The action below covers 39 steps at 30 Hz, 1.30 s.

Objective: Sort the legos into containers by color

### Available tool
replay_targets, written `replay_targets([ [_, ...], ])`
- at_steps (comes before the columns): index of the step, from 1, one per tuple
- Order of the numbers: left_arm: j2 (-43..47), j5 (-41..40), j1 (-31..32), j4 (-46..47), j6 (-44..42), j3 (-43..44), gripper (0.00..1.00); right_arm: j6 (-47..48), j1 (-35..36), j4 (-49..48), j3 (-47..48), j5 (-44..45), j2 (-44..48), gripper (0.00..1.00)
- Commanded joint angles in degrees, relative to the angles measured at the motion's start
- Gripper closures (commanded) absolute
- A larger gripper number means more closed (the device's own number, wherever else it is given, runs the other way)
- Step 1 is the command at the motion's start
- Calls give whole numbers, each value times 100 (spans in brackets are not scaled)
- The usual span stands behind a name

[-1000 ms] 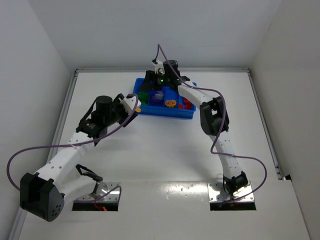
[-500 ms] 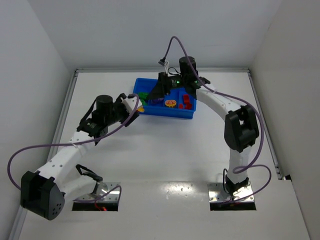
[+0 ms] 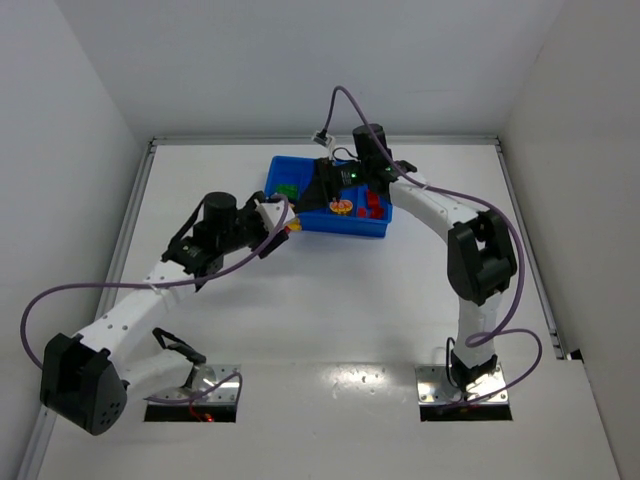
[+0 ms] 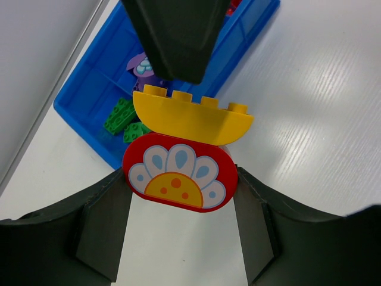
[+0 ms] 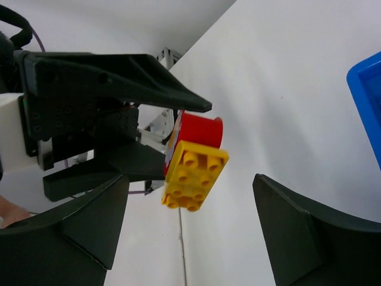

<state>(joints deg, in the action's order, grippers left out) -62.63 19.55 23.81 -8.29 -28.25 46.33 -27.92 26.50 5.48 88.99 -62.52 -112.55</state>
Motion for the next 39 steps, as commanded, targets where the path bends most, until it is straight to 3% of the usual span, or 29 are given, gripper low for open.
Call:
replay_targets([
  [1,32,110,150,328,-31,254,90,243,48,-47,232,65,14,15],
  [5,32,58,308,328,-31,307,90,182,48,-178,285,12,-100,23],
  [8,-21,-4,308,381,-84,307,90,129,101,-178,286,-128,-100,40],
  [16,-135,-109,361,548,-84,307,90,76,101,-231,233,-418,-153,55],
  [22,-135,-293,361,601,-84,255,90,-38,101,-416,110,-533,-100,73],
  [39,347,-584,168,443,-31,-282,90,-161,-1050,-486,-101,-348,243,76],
])
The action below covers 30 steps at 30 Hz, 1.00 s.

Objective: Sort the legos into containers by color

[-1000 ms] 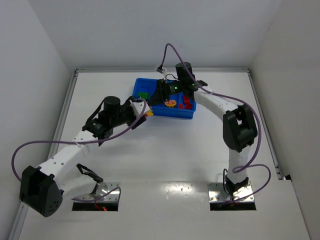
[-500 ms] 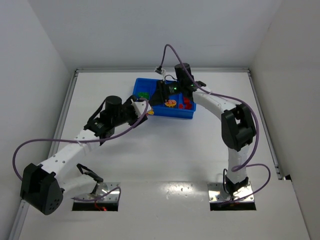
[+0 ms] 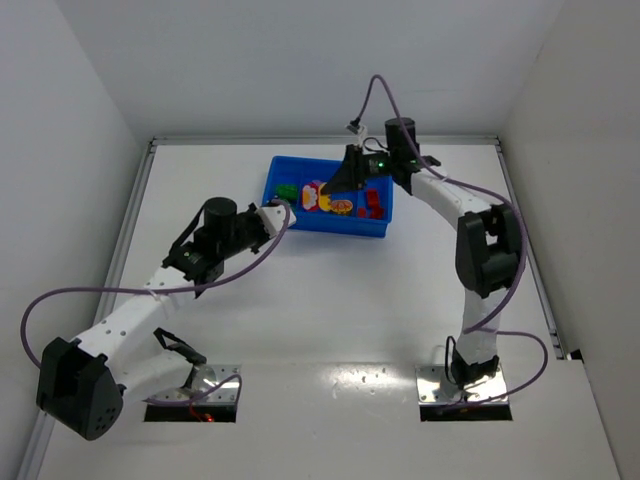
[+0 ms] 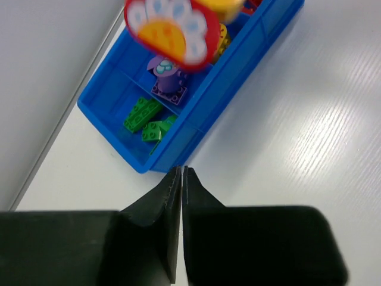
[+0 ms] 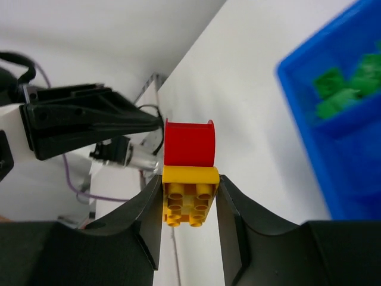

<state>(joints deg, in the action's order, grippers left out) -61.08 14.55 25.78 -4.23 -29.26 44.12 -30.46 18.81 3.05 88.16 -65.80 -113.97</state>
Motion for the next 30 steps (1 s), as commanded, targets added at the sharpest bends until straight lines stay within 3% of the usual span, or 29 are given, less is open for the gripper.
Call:
replay_targets([
  [1,193,-83,-29,36,69,-61,90,93,-429,-174,-70,32,385,76],
  [7,193,-136,-29,36,183,-61,90,172,-765,-173,35,32,68,77],
  [8,141,-136,-29,36,236,-61,84,172,-765,-173,87,-20,68,78],
  [10,140,-49,-29,36,236,0,65,172,-765,-173,87,-81,68,80],
  [11,140,13,-29,36,288,0,42,172,-678,-173,87,-152,68,81],
  [12,140,91,-29,36,289,61,30,172,-607,-173,87,-152,129,81],
  [15,35,399,-29,-16,368,202,4,119,-431,-235,-44,-293,287,81],
  [16,-44,557,-29,-17,368,255,1,119,-431,-235,-132,-345,288,81],
  [30,-624,1744,76,-298,-159,1002,4,119,149,-173,-397,-767,438,82],
])
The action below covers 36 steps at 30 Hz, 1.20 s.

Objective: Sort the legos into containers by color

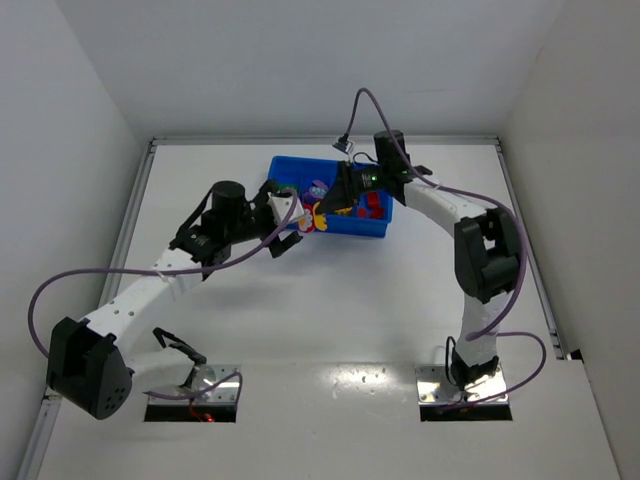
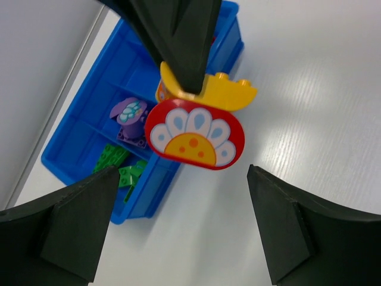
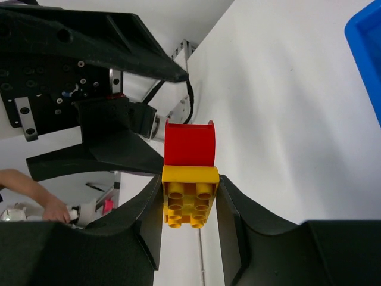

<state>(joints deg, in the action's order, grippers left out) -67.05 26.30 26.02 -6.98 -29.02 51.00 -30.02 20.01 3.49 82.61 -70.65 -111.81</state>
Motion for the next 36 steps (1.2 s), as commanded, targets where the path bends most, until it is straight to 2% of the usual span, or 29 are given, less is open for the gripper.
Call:
replay_targets([
  [1,-89,638,52,-101,-183,314,6,75,81,-217,255,-282,221,82],
  [10,-89,595,272,-101,-412,262,6,-83,205,-383,511,-335,-16,82],
  [20,-37,-283,535,583,-412,24,5,-83,267,-384,432,-388,-8,82],
  [24,-37,-407,536,725,-412,-99,5,-83,319,-384,379,-388,-8,82],
  [28,-37,-354,536,725,-412,-99,16,-83,319,-384,379,-388,-8,82],
  [34,16,-301,536,725,-465,-152,39,-83,319,-384,379,-335,-8,82],
  [36,77,-301,536,725,-465,-204,56,-83,319,-384,379,-283,-8,83],
])
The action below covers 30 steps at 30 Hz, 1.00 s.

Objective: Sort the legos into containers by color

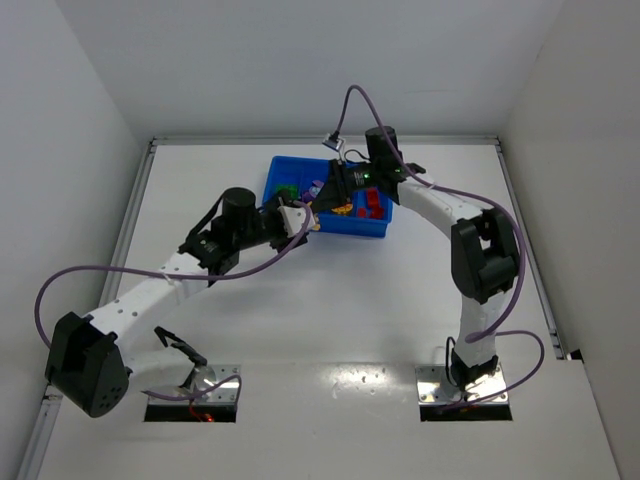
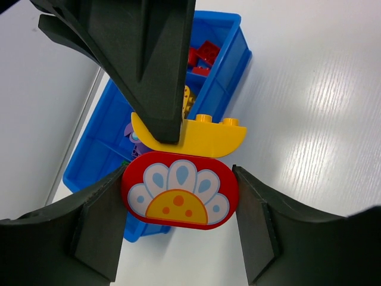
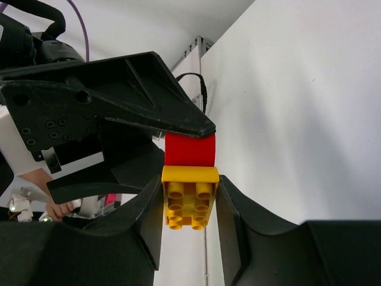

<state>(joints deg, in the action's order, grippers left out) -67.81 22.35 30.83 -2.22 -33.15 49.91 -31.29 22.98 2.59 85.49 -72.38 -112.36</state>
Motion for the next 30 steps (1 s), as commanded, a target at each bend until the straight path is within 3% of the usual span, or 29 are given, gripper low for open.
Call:
replay_targets([
  [1,154,94,55,248,-52,-96,66,44,22,-294,90,-110,47,83],
  [9,496,-37,55,-7,-104,-324,80,-9,-215,-294,319,5,47,86],
  [22,787,-239,-51,-244,-157,-676,84,140,-742,-181,-102,92,293,87],
  [25,787,-371,-51,-244,-105,-623,84,568,-883,187,-25,416,241,87],
  [28,655,-512,-51,-191,211,-412,84,1615,-883,1233,432,1425,57,87],
  [30,515,-591,-103,-139,352,-307,84,2002,-752,1707,730,2549,-75,87],
])
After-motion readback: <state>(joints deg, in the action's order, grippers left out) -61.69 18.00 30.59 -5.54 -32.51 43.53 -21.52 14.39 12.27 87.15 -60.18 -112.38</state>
